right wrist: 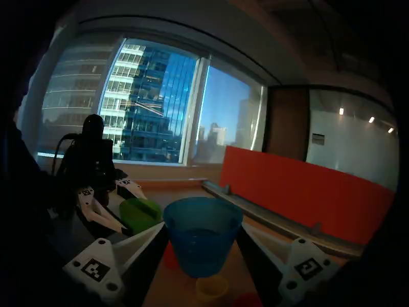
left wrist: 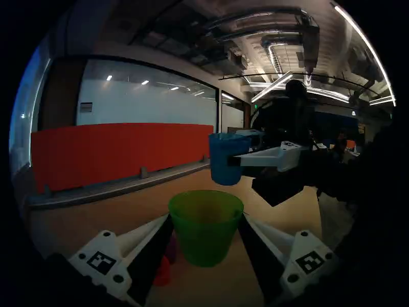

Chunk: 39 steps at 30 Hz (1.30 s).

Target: Pour water

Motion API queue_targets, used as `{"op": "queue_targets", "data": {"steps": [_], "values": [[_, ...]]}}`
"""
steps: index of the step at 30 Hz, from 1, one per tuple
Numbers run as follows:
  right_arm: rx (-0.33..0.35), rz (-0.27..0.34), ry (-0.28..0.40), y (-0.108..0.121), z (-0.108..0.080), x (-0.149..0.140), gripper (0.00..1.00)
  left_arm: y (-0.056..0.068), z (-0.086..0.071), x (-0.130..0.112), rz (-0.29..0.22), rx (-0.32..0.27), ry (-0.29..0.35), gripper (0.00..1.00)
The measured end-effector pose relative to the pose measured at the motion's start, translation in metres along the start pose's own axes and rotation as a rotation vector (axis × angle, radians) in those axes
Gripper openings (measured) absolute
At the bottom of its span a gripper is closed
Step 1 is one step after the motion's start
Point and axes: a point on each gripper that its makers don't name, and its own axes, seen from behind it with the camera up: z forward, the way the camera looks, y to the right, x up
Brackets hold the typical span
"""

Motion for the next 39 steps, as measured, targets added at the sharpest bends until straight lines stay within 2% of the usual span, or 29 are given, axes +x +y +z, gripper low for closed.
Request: {"op": "queue_targets", "data": {"steps": [8,17,39], "values": [[0.011,-0.035,-0.001,0.001,0.010,0.006,0.89,0.000,0.006,-0.007,0.002,-0.004,-0.010,0.86],[0.012,-0.064,-0.002,0.004,0.016,0.016,0.89,0.004,0.010,-0.002,0.001,-0.016,0.002,0.86],[-0.012,-0.116,-0.002,0.017,0.011,0.019,0.89,0.011,0.021,-0.006,0.013,-0.030,-0.014,0.86]]}}
